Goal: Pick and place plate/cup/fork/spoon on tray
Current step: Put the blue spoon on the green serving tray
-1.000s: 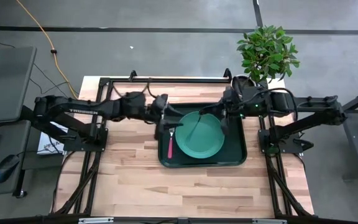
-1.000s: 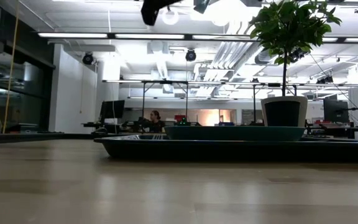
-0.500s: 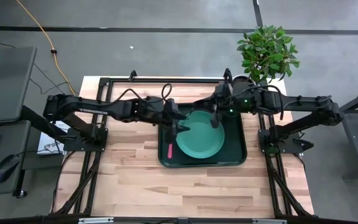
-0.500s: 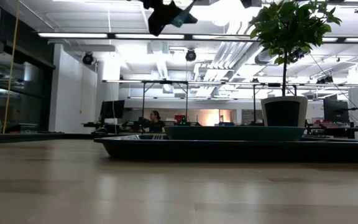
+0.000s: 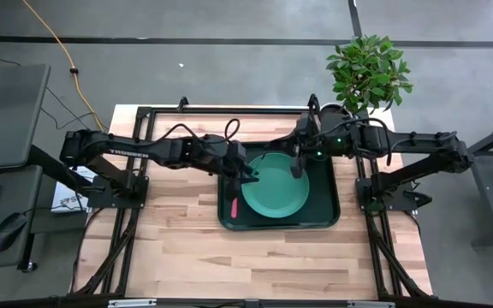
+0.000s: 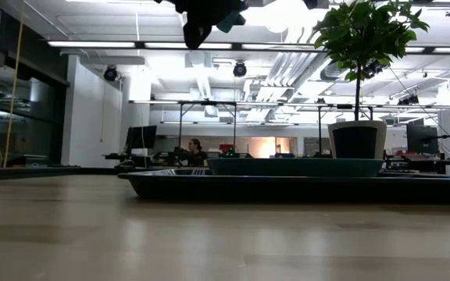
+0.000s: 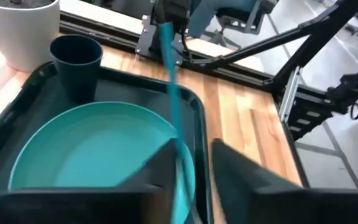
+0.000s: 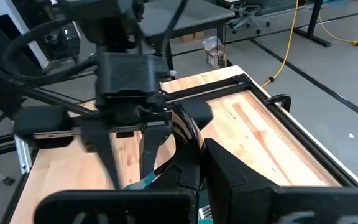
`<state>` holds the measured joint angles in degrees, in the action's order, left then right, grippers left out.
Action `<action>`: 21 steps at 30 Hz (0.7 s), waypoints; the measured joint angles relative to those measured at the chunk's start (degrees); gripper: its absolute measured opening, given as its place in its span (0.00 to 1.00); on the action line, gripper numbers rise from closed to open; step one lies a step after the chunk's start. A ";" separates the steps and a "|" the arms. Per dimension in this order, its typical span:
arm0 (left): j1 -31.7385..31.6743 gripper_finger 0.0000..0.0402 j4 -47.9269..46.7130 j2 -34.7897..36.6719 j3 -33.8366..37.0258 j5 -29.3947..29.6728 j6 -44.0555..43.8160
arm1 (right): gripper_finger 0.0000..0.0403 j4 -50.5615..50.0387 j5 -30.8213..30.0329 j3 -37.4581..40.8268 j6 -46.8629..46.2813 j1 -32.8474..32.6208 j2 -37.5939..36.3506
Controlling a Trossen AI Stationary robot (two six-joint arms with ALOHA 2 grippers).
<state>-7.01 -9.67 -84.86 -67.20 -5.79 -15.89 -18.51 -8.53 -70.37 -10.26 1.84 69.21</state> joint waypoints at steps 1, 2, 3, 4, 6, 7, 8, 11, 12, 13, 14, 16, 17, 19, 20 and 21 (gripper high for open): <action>-0.01 0.13 -0.39 0.00 0.00 -0.05 0.44 | 0.00 -0.10 0.02 0.00 0.00 -0.01 0.00; -0.04 0.07 -0.79 0.11 0.00 -0.21 1.07 | 0.00 -0.29 0.08 0.00 -0.02 -0.01 0.00; -0.04 0.04 -1.18 0.22 0.00 -0.23 1.19 | 0.00 -0.47 0.10 0.00 -0.06 0.01 0.00; -0.09 0.03 -1.48 0.35 0.00 -0.18 1.16 | 0.00 -0.43 0.12 0.00 -0.22 0.01 0.00; -0.17 0.03 -2.27 0.37 0.00 -0.09 1.13 | 0.00 -0.52 0.41 0.00 -0.17 -0.01 -0.09; -0.26 0.02 -2.94 0.45 -0.02 0.13 0.87 | 0.00 -0.79 0.76 0.00 -0.01 -0.01 -0.11; -0.49 0.01 -3.85 0.75 -0.02 0.14 0.52 | 0.00 -0.92 1.01 0.00 -0.01 0.01 -0.11; -1.22 0.01 -5.65 1.68 -0.21 -0.17 0.03 | 0.00 -1.72 0.98 0.00 -1.65 0.03 -0.83; -1.42 0.00 -6.25 1.99 -0.26 -0.21 0.02 | 0.01 -2.58 1.02 0.00 -2.84 0.03 -1.11; -1.73 0.00 -7.15 2.39 -0.23 -0.24 -0.01 | 0.03 -4.09 1.15 0.00 -4.10 0.07 -1.40; -1.98 0.00 -8.07 2.74 -0.18 -0.27 -0.03 | 0.05 -5.99 1.46 0.01 -5.07 0.16 -1.79; -2.25 0.00 -10.36 3.30 0.08 -0.29 -0.39 | 0.11 -9.75 1.27 0.01 -6.98 0.31 -2.83; -2.43 0.00 -11.31 3.34 0.16 -0.17 -0.46 | 0.15 -12.07 0.78 -0.07 -7.74 0.35 -3.45; -2.56 0.00 -11.42 3.53 0.51 0.21 -0.61 | 0.22 -16.20 -1.29 -0.07 -8.72 0.29 -3.87; -2.56 0.00 -11.26 3.69 1.17 0.21 -1.40 | 0.26 -18.09 -1.74 -0.07 -8.98 0.08 -4.05; -2.56 0.00 -11.08 3.93 2.03 0.17 -2.28 | 0.29 -19.83 -2.24 -0.07 -9.03 -0.07 -4.33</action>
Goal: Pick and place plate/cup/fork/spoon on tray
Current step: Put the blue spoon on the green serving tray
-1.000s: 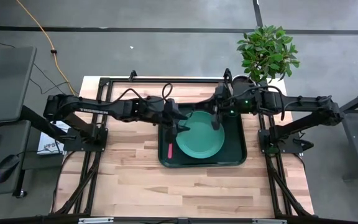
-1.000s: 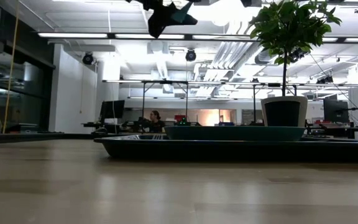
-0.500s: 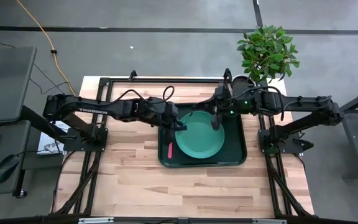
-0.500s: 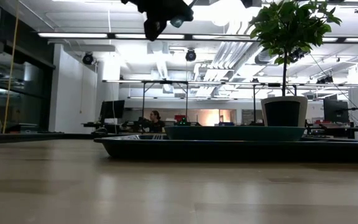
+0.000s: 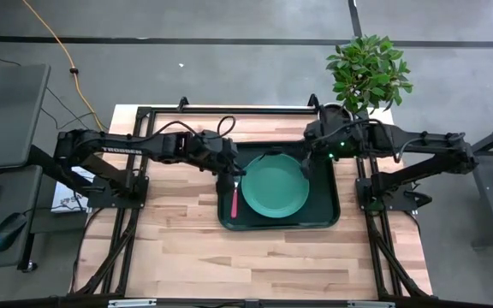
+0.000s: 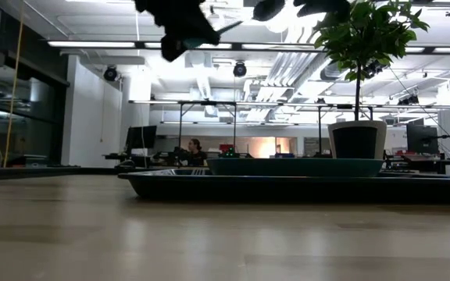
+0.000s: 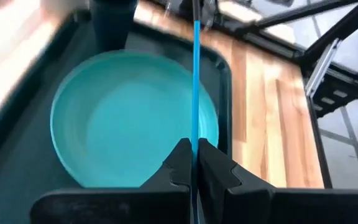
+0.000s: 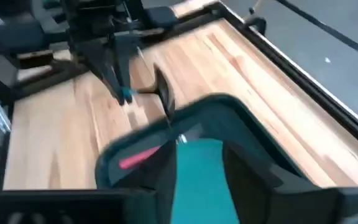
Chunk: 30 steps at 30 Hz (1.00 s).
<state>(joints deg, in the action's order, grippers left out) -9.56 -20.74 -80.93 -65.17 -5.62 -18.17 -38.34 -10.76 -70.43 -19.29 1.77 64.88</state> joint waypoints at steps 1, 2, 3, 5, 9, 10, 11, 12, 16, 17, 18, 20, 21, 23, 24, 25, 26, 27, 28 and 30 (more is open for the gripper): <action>0.02 0.00 -0.03 0.20 0.96 0.01 -0.92 | 0.32 -0.97 -0.45 0.00 0.00 -0.05 -0.52; 0.19 0.00 0.28 0.36 1.89 -0.01 -1.80 | 0.35 -1.40 -1.26 0.00 0.00 -0.05 -0.94; 0.54 0.00 1.15 0.58 2.98 0.00 -2.97 | 0.38 -2.15 -1.37 -0.04 -0.20 -0.03 -1.40; 1.08 0.00 2.93 1.65 5.63 0.05 -5.64 | 0.42 -4.17 -1.44 -0.04 -0.51 0.00 -1.73; 2.36 0.00 8.84 5.11 11.79 1.60 -11.49 | 0.45 -10.00 -2.69 -0.04 -1.87 -0.05 -3.11; 2.62 0.00 9.34 6.40 13.64 2.46 -13.20 | 0.45 -12.34 -2.78 0.01 -2.61 -0.11 -3.32; 3.07 0.00 11.04 7.42 15.41 3.41 -15.05 | 0.45 -13.69 -2.82 0.69 -3.17 -0.28 -3.63; 3.53 0.00 13.78 8.37 17.28 4.49 -17.06 | 0.46 -14.21 -2.80 2.10 -3.98 -0.42 -4.38; 5.19 0.00 24.27 12.28 26.18 8.15 -27.50 | 0.46 -10.33 -2.72 11.19 -9.59 -1.82 -9.54; 5.82 0.00 26.41 12.85 28.44 9.07 -30.83 | 0.46 -8.29 -2.63 14.21 -11.68 -2.35 -11.04; 6.64 0.00 28.15 13.10 30.68 9.94 -34.06 | 0.46 -5.91 -2.51 17.39 -13.73 -2.99 -12.62; 8.84 0.00 31.40 12.91 34.02 12.52 -41.33 | 0.46 -0.35 -2.39 23.35 -17.92 -4.09 -15.77; 10.26 0.00 32.17 12.73 35.28 14.17 -44.92 | 0.46 2.57 -2.31 26.06 -20.24 -4.66 -17.09; 13.73 0.00 33.53 11.55 37.03 18.76 -52.61 | 0.46 8.42 -2.10 30.99 -24.05 -5.61 -19.26; 15.90 0.00 34.44 10.73 37.60 21.77 -56.96 | 0.46 11.44 -2.06 33.02 -25.78 -6.01 -19.99; 18.16 0.00 35.12 9.99 37.92 25.44 -61.47 | 0.46 14.80 -2.05 34.77 -27.14 -6.39 -20.61; 20.57 0.00 36.51 8.99 37.91 29.58 -65.75 | 0.46 17.60 -2.08 36.19 -28.25 -6.73 -20.98; 22.92 0.00 37.89 7.73 37.74 33.78 -69.69 | 0.46 19.89 -2.02 37.39 -28.81 -7.01 -21.23; 25.16 0.00 38.30 6.44 37.66 37.32 -73.51 | 0.46 21.56 -2.06 38.32 -29.14 -7.21 -21.19; 28.85 0.00 37.85 3.15 37.77 42.51 -82.31 | 0.46 24.17 -2.05 39.53 -29.27 -7.52 -21.01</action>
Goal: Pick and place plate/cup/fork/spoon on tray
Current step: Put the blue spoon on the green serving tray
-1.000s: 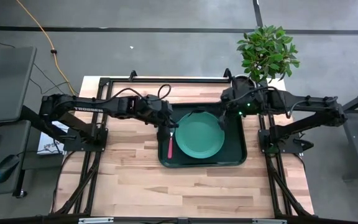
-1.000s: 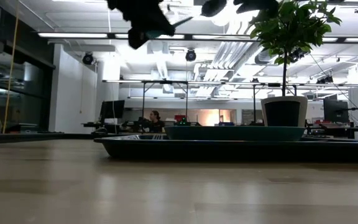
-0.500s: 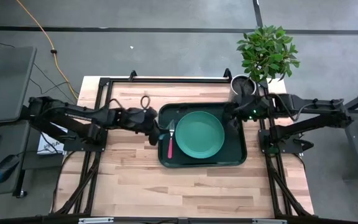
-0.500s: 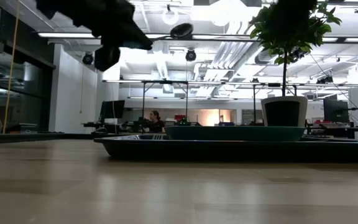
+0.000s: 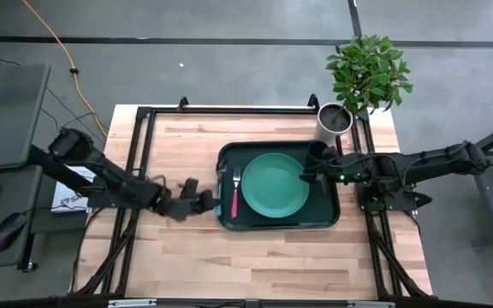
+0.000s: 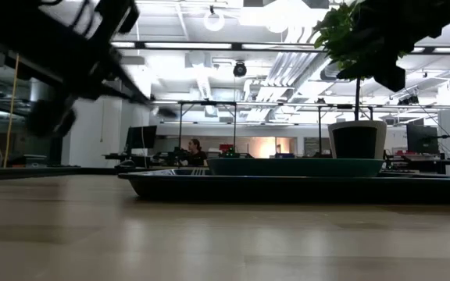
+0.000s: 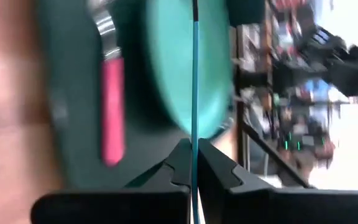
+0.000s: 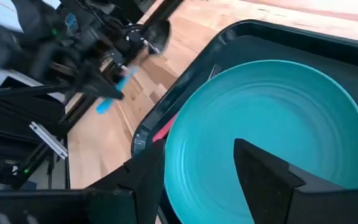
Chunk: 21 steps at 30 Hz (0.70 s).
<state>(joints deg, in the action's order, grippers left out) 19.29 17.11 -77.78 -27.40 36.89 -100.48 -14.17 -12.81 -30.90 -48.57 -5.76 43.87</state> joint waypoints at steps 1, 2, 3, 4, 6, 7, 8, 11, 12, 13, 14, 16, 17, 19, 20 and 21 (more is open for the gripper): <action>1.53 0.00 -0.12 -1.80 0.00 2.13 -4.10 | 0.46 0.35 -0.09 0.22 0.06 -0.05 -0.01; 2.67 0.00 -0.10 -3.56 0.00 4.21 -8.09 | 0.46 0.67 -0.21 0.29 0.15 -0.05 0.05; 3.44 0.00 -0.13 -5.20 -0.13 5.66 -11.45 | 0.46 0.65 -0.27 0.29 0.72 -0.03 0.16; 3.97 0.00 -0.16 -7.12 -0.58 6.53 -13.90 | 0.46 0.31 -0.25 0.29 1.11 -0.03 0.16; 4.18 0.00 0.06 -10.34 -1.94 6.03 -16.47 | 0.46 0.99 -0.27 0.29 2.21 -0.03 0.16; 4.12 0.00 0.78 -11.72 -2.93 5.39 -16.58 | 0.46 1.25 -0.27 0.26 2.36 -0.03 0.16; 3.97 0.00 1.81 -13.13 -4.19 4.49 -16.20 | 0.46 1.26 -0.28 0.25 2.41 -0.03 0.16; 3.04 0.00 2.25 -15.52 -6.32 1.52 -15.53 | 0.46 1.36 -0.27 0.25 2.50 -0.03 0.16; 2.61 0.00 2.16 -16.00 -6.48 0.17 -15.54 | 0.46 1.26 -0.27 0.25 2.51 -0.03 0.16; 2.18 0.00 2.04 -16.21 -6.49 -0.91 -15.53 | 0.46 1.29 -0.27 0.25 2.52 -0.03 0.16; 1.88 0.00 1.82 -16.21 -6.49 -1.57 -15.51 | 0.46 1.39 -0.27 0.25 2.52 -0.03 0.16; 1.44 0.00 1.17 -16.21 -6.53 -2.36 -15.50 | 0.46 1.35 -0.14 0.25 2.55 -0.03 0.16; 1.26 0.00 0.54 -16.21 -6.53 -2.62 -15.48 | 0.46 1.43 -0.03 0.25 2.57 -0.03 0.16; 1.00 0.00 -0.31 -16.21 -6.52 -2.76 -15.68 | 0.46 1.47 0.48 0.25 3.08 -0.03 0.16; 0.82 0.00 -0.71 -16.21 -6.53 -2.83 -15.92 | 0.46 1.53 0.60 0.25 3.41 -0.03 0.16; 0.60 0.00 -1.18 -16.21 -6.53 -2.85 -16.19 | 0.46 1.59 0.61 0.25 3.60 -0.03 0.16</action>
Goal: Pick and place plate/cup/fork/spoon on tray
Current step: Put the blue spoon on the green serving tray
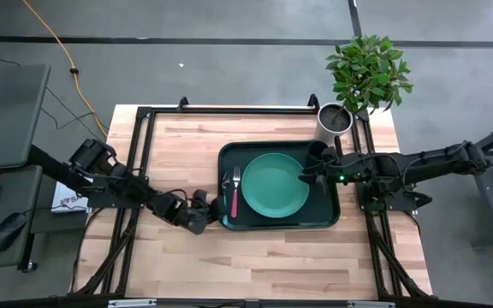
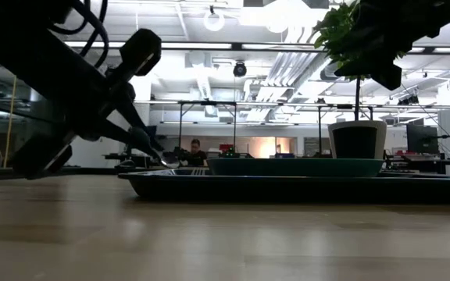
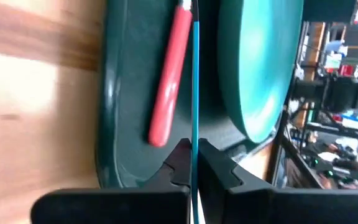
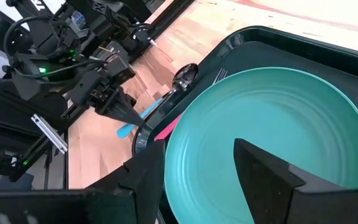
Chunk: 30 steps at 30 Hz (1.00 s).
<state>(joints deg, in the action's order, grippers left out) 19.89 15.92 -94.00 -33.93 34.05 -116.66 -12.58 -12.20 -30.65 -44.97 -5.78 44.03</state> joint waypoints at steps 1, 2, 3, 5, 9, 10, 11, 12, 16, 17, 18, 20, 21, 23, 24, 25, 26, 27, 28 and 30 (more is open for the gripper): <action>-0.28 0.00 -0.30 0.00 0.00 -0.03 -0.15 | 0.46 -0.04 0.02 0.00 0.14 0.00 0.00; -0.69 0.00 -0.45 0.00 0.00 -0.31 -0.14 | 0.46 -0.04 0.03 -0.01 0.24 0.00 0.00; -1.09 0.00 -0.69 0.00 0.00 -0.76 -0.14 | 0.46 -0.02 0.02 -0.02 0.24 0.00 0.00; -1.84 0.00 -1.74 0.00 0.00 -1.72 -0.13 | 0.46 -0.01 0.18 -0.01 0.24 0.00 0.02; -3.29 0.00 -1.97 0.00 0.00 -2.25 1.37 | 0.46 0.00 0.28 -0.02 0.21 0.00 0.02; -3.60 0.00 -1.98 0.00 0.00 -2.63 1.77 | 0.46 0.00 0.28 -0.02 0.19 0.00 0.02; -3.90 0.00 -1.97 0.00 0.00 -2.92 2.11 | 0.46 -0.02 0.30 -0.02 0.19 0.00 0.02; -4.09 0.00 -1.97 0.00 0.00 -3.25 2.69 | 0.46 0.00 0.30 -0.02 0.19 0.00 0.02; -4.25 0.00 -1.96 0.00 0.00 -3.87 3.26 | 0.46 0.00 0.33 -0.02 0.04 0.00 0.02; -4.25 0.00 -1.95 0.00 0.00 -3.87 3.26 | 0.46 0.00 0.34 -0.02 0.02 0.00 0.02; -4.25 0.00 -1.95 0.00 0.00 -3.88 3.28 | 0.46 0.00 0.35 -0.02 0.02 0.00 0.02; -4.25 0.00 -1.95 0.00 0.00 -3.89 3.28 | 0.46 0.00 0.35 -0.02 0.02 0.00 0.02; -4.25 0.00 -1.95 0.00 0.00 -3.90 3.28 | 0.46 0.00 0.35 -0.02 0.02 0.00 0.02; -4.25 0.00 -1.97 0.00 0.00 -3.89 3.28 | 0.46 0.00 0.35 -0.02 0.02 0.00 0.02; -4.25 0.00 -1.97 0.00 0.00 -3.87 3.28 | 0.46 0.00 0.35 -0.02 0.02 0.00 0.02; -4.25 0.00 -2.02 0.00 0.00 -3.87 3.28 | 0.46 0.00 0.35 -0.02 0.02 0.00 0.02; -4.25 0.00 -2.26 0.00 0.00 -3.87 3.28 | 0.46 0.00 0.35 -0.02 0.02 0.00 0.04; -4.26 0.00 -2.69 0.00 0.00 -3.87 3.29 | 0.46 0.00 0.35 -0.02 0.02 0.00 0.04; -4.32 0.00 -3.10 0.00 0.00 -3.90 3.28 | 0.46 0.00 0.35 -0.02 0.02 0.00 0.04; -4.49 0.00 -3.30 0.00 0.00 -3.94 3.30 | 0.46 0.00 0.35 -0.02 0.02 0.00 0.06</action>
<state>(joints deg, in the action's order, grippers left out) 15.40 12.62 -94.00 -33.93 30.11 -113.36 -12.58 -11.86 -30.68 -44.95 -5.78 44.09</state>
